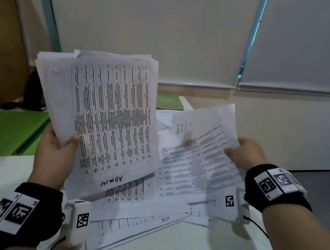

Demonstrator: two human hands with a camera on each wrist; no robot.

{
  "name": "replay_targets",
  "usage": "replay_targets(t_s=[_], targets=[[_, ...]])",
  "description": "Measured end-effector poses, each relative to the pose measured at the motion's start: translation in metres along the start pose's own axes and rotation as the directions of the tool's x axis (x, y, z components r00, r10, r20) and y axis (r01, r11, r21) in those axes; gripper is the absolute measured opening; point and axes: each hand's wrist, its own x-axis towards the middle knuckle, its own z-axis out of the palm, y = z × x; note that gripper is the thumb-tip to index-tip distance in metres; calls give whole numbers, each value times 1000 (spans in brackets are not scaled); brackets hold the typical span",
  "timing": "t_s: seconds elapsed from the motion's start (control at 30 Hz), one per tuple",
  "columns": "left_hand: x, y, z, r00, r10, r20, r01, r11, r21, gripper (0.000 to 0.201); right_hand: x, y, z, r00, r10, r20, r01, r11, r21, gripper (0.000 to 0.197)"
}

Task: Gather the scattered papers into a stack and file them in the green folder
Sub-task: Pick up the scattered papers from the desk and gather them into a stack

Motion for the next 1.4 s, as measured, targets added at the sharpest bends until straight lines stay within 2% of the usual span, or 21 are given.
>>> replay_targets(t_s=[0.07, 0.17, 0.27, 0.33, 0.47, 0.57, 0.63, 0.67, 0.73, 0.8, 0.93, 1.03, 1.13, 1.2, 1.27, 1.33, 1.4], targets=[[0, 1, -2, 1000, 0, -19, 0, 1000, -2, 43, -1, -6, -7, 992, -56, -112, 71, 990, 126, 28], [1, -1, -8, 999, 6, -36, -6, 1000, 8, 42, -3, -14, -11, 951, -113, -288, 184, 955, 234, 22], [4, -3, -14, 998, -2, -57, 3, 1000, 19, 40, -9, -26, -14, 909, -158, -385, 295, 897, 328, 20], [5, -4, -19, 996, -11, -89, 13, 1000, 23, 36, -11, -31, -13, 893, -155, -422, 352, 825, 443, 20], [6, -3, -35, 983, -9, -184, 18, 999, 48, 36, -20, -41, -6, 890, -164, -426, 428, 625, 653, 17], [6, -1, -48, 975, -29, -219, 45, 997, 70, 42, -26, -50, 1, 907, -183, -380, 420, 475, 774, 15], [6, 0, -53, 978, -41, -202, 50, 998, 41, 44, -29, -55, 8, 925, -228, -304, 372, 380, 847, 28], [6, 1, -54, 983, -50, -177, 53, 998, 15, 44, -30, -58, 13, 931, -253, -263, 343, 363, 866, 31], [7, 3, -54, 991, -62, -117, 59, 998, -33, 42, -31, -62, 23, 934, -304, -186, 305, 412, 859, 24], [4, 5, -52, 996, -80, -36, 78, 995, -60, 37, -32, -67, 35, 930, -349, -119, 297, 520, 801, 11], [2, 6, -49, 981, -141, 137, 153, 985, -83, 35, -33, -72, 55, 921, -388, 21, 276, 690, 669, 10], [3, 0, -51, 964, -181, 195, 191, 981, -36, 33, -33, -75, 59, 899, -426, 104, 311, 786, 534, 10], [3, -2, -53, 956, -204, 209, 216, 976, -37, 39, -34, -81, 55, 878, -450, 165, 346, 832, 433, 18], [2, -3, -56, 951, -213, 225, 232, 971, -61, 41, -32, -85, 52, 872, -466, 152, 396, 852, 341, 23], [3, -5, -58, 945, -217, 245, 245, 965, -90, 43, -32, -90, 51, 874, -465, 142, 411, 863, 294, 19], [2, -6, -58, 936, -227, 270, 264, 959, -108, 42, -35, -95, 56, 873, -470, 134, 409, 853, 324, 14], [-2, -4, -54, 923, -234, 304, 271, 959, -82, 37, -36, -100, 65, 886, -448, 118, 377, 846, 376, 18]])
